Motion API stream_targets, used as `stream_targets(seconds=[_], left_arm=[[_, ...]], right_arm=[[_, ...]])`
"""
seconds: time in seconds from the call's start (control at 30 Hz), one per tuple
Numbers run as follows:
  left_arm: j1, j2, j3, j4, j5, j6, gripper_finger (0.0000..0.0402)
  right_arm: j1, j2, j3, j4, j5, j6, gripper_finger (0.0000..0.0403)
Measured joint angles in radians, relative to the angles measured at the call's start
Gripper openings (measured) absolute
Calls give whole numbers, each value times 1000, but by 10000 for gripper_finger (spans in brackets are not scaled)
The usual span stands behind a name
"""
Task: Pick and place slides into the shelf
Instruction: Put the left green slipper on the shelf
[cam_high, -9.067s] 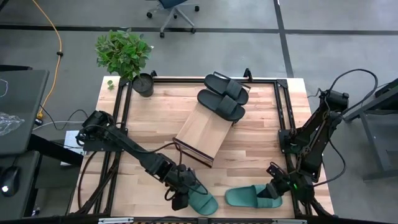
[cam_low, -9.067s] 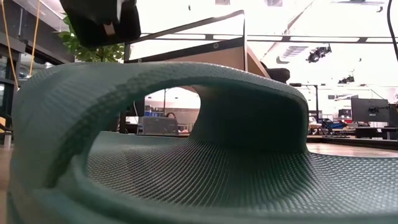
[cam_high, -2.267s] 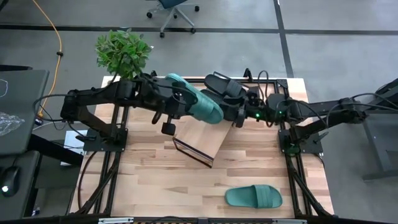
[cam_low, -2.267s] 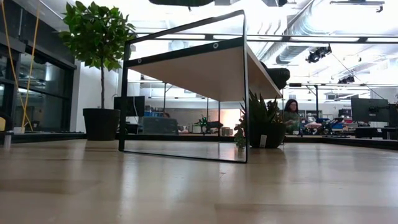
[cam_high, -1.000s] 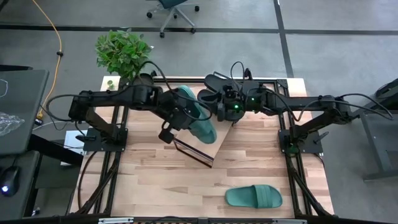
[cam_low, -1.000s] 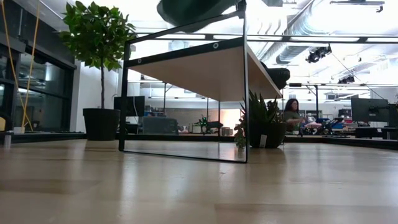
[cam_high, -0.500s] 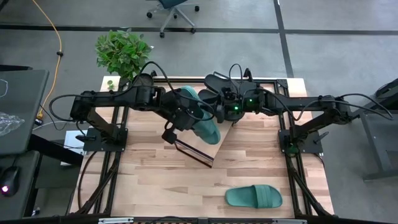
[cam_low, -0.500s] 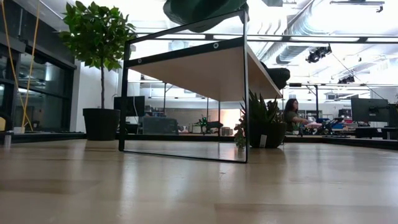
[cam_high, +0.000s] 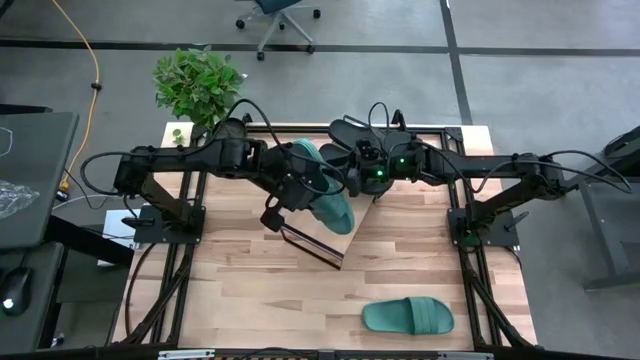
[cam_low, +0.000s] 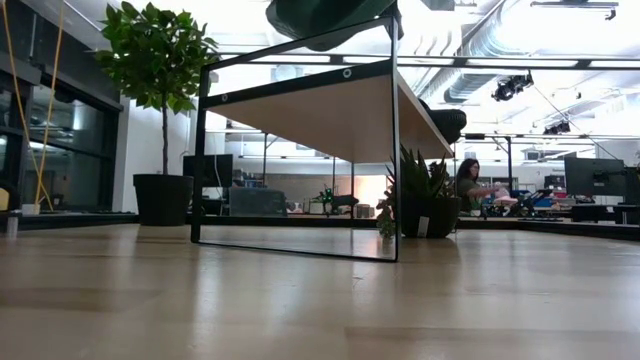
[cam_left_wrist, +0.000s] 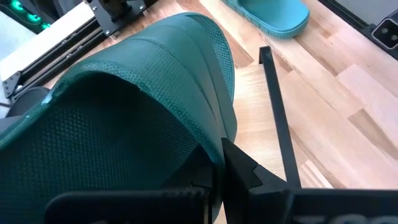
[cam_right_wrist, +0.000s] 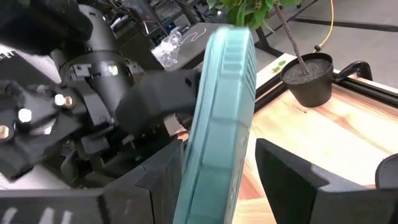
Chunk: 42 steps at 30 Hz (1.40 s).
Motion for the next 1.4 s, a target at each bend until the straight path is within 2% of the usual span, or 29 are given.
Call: stream_targets(seconds=[0.33, 0.9, 1.23, 1.4], left_arm=[[-13, 3, 0, -1, -15, 15, 1], [-15, 4, 0, -20, -17, 16, 1], [-15, 4, 0, -20, -15, 16, 1], [-15, 4, 0, -20, -16, 19, 1]], right_arm=[[-8, 3, 0, -15, -6, -1, 193], [-7, 51, 0, 56, -86, 17, 193], [-14, 51, 0, 48, -86, 26, 192], [-14, 51, 0, 49, -86, 27, 170]])
